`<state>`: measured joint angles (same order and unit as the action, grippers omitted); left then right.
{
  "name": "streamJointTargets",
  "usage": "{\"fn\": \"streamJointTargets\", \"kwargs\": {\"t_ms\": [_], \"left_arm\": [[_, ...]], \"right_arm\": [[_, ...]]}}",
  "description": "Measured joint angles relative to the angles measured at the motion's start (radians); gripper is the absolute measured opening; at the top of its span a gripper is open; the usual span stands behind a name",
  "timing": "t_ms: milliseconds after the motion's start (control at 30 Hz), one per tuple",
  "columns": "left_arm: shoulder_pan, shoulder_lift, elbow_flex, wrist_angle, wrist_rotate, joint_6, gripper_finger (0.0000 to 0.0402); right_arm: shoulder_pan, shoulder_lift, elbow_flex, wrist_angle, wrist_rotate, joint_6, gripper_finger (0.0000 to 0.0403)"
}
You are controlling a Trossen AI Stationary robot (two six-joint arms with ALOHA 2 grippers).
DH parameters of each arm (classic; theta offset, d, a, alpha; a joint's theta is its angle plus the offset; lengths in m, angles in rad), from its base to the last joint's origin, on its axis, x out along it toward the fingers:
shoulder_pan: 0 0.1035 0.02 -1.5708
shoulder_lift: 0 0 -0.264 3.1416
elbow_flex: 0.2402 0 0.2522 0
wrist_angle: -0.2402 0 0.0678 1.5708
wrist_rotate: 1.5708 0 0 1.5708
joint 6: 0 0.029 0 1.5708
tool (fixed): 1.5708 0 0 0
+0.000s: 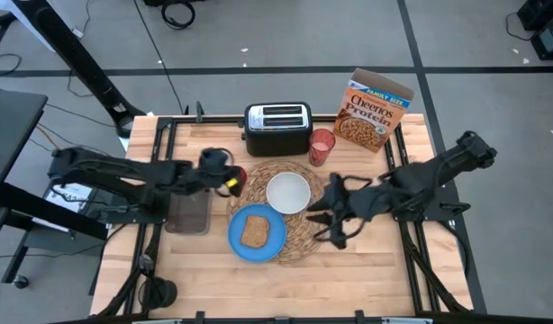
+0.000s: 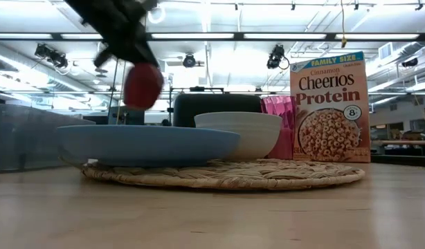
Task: Arrange a breakfast setting
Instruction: Put the red apple to the left of the white bowl on the brown woven mat
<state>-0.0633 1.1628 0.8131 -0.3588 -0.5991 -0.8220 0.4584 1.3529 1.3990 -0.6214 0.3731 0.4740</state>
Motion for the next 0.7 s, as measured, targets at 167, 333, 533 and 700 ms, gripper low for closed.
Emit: {"fn": "streamJointTargets", "kwargs": {"t_ms": [167,333,533,700], "left_arm": [[0.047,0.192,0.018,0.169,0.000,0.058,0.0017],[0.067,0.304,0.023,0.233,0.031,0.043,0.0017],[0.066,0.331,0.023,0.227,0.022,0.049,0.0017],[0.059,0.346,0.022,0.227,0.004,0.049,0.0019]], "right_arm": [[-0.001,-0.069,0.021,-0.038,0.052,-0.005,0.0110],[0.000,-0.116,0.021,-0.076,0.060,0.015,0.0110],[0.016,-0.162,0.021,-0.089,0.075,0.032,0.0110],[0.016,-0.175,0.021,-0.085,0.084,0.032,0.0110]]}}
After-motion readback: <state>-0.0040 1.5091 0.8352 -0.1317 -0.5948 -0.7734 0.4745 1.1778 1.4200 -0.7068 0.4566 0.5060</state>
